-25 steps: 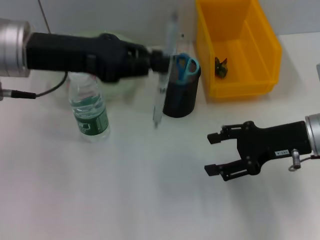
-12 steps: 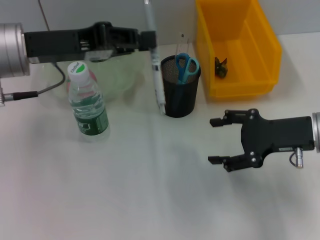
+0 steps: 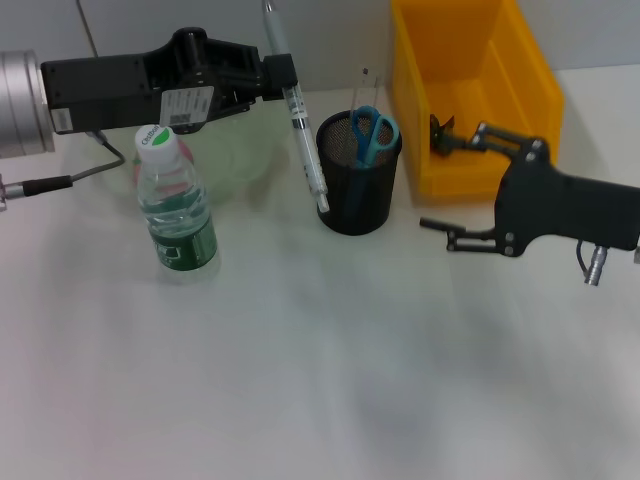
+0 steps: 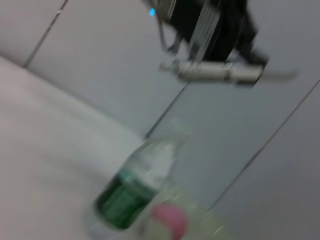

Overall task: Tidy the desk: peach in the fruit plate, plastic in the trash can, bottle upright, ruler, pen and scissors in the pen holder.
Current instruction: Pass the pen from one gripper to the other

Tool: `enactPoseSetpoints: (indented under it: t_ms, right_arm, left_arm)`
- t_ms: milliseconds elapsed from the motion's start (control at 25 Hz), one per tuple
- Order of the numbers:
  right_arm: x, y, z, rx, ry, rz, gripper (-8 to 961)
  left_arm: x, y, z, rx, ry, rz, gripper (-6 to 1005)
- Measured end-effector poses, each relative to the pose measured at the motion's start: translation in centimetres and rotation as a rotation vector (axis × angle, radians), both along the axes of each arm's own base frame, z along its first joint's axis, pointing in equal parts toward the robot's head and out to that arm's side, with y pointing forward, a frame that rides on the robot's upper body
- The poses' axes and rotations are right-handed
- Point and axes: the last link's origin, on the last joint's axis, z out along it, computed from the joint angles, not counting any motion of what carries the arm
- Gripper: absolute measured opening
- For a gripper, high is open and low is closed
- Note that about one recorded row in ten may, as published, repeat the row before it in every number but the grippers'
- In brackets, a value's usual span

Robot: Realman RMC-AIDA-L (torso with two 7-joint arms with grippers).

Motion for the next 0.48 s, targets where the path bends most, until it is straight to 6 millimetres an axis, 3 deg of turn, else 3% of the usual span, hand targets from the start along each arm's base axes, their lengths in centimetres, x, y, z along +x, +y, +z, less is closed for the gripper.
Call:
enactPoseSetpoints:
  t_ms: [480]
  right_arm:
    - [0.1, -2.2, -2.4, 0.361, 0.043, 0.274, 823]
  left_arm:
    - [-0.1, 0.1, -0.9, -0.072, -0.023, 0.077, 160]
